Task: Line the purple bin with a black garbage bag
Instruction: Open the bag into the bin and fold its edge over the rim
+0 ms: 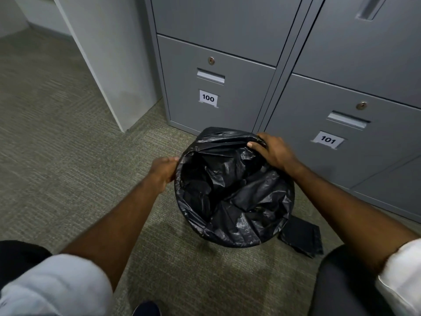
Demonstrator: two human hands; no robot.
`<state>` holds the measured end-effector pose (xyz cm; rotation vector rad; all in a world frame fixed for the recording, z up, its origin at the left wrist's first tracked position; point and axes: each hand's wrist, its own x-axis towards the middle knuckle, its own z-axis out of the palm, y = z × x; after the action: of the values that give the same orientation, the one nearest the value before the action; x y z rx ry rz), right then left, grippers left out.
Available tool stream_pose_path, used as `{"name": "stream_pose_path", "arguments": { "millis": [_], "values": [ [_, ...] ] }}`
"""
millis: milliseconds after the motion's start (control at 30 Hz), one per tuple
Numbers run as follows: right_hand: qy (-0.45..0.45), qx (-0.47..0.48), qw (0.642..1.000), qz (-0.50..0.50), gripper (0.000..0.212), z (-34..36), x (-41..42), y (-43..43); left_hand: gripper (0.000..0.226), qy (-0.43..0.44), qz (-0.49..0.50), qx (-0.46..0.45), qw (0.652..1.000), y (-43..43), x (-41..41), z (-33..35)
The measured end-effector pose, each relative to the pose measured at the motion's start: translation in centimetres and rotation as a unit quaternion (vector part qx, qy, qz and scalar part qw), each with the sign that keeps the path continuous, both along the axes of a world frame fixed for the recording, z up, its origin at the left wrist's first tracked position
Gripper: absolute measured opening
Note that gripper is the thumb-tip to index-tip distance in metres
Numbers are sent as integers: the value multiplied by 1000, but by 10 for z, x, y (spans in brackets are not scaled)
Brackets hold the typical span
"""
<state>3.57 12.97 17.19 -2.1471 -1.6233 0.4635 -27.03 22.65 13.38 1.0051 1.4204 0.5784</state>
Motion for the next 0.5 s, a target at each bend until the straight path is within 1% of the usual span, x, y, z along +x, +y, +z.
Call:
{"name": "stream_pose_path", "arguments": {
  "millis": [33,67,100,133,167,200,233,267,300,333,367,400,433,467,500],
  "values": [
    [-6,2,1000,10,47,1,-2,0,13,-14,7,11,1000,5,0,6],
    [-7,5,1000,20,50,2,-5,1,23,-27,-9,22,999,9,1,16],
    [-5,9,999,30,52,2,-8,3,34,-27,-56,32,998,13,1,27],
    [-14,9,999,37,54,4,-11,4,43,-10,-118,51,992,14,4,35],
    [-47,16,998,39,56,5,-15,5,43,14,-174,77,982,13,7,41],
    [-98,42,994,38,56,7,-22,5,38,50,-214,109,970,10,12,41],
    [-135,91,985,48,51,8,-30,4,33,87,-237,141,957,8,15,37],
    [-143,146,976,77,40,9,-42,2,35,123,-243,172,947,4,18,31],
    [-126,173,969,121,25,5,-56,-1,38,156,-242,207,935,-1,20,25],
    [-101,145,970,168,13,-1,-70,-4,40,178,-235,238,926,-7,19,22],
    [-78,68,973,206,11,-11,-82,-5,40,183,-227,258,921,-11,18,19],
    [-52,-38,972,224,17,-23,-92,-5,40,178,-224,266,921,-16,17,18],
    [-29,-135,965,221,22,-37,-96,-4,41,171,-223,271,921,-18,15,16],
    [-16,-201,958,202,26,-51,-96,0,42,165,-228,273,920,-22,14,16],
    [-2,-239,955,177,30,-63,-93,4,42,156,-231,281,918,-26,13,15]
  ]
}}
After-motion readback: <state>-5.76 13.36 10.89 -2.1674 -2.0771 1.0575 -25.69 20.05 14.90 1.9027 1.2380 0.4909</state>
